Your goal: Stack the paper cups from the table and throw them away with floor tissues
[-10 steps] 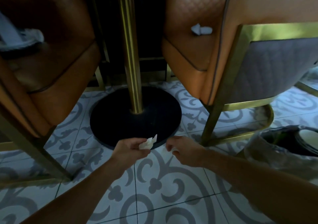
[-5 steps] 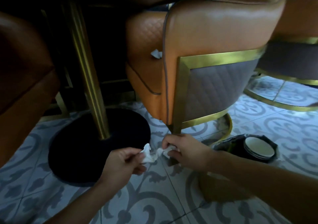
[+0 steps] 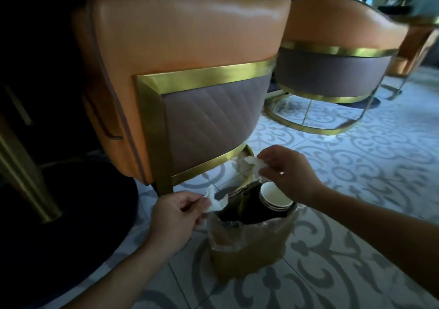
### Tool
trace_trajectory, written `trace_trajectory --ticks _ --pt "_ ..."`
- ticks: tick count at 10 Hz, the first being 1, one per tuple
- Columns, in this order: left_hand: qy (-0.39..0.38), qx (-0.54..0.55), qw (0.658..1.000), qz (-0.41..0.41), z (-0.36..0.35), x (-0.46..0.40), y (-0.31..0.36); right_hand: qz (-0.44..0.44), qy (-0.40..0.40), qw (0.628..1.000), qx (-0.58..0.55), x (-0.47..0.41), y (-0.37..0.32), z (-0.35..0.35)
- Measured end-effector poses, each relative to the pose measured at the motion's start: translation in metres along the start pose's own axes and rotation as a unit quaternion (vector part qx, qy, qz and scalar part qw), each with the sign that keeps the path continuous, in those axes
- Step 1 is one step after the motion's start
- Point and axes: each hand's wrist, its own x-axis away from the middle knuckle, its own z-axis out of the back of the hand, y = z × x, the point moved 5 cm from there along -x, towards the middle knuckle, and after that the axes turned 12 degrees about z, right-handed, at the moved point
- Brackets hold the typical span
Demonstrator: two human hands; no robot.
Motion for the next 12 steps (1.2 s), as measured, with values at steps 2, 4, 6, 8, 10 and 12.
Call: trace_trajectory --ticks 2,4,6,8,10,12 --pt "-0.028 -0.002 1.0 -0.004 -0.058 -0.021 0.019 -0.052 0.031 0.998 -0.014 0.008 0.046 0.017" --pt "-0.031 -0.028 0.999 -0.017 -0.103 -0.043 0.028 -0.082 0.032 0.996 -0.031 0.013 0.076 0.019" --pt "-0.027 -0.013 1.0 -0.002 -0.126 -0.052 0.023 -0.098 0.032 0.994 -0.043 0.017 0.091 0.011" --pt "-0.013 0.025 0.999 0.034 -0.145 -0.06 0.018 -0.088 0.021 0.996 -0.024 0.016 0.096 0.01" --pt "-0.042 0.052 0.997 0.037 -0.149 -0.062 0.013 -0.092 0.008 0.996 0.003 0.02 0.099 0.007" --pt "-0.018 0.032 0.999 0.008 -0.124 -0.051 0.02 -0.078 0.01 0.997 0.015 0.019 0.089 0.008"
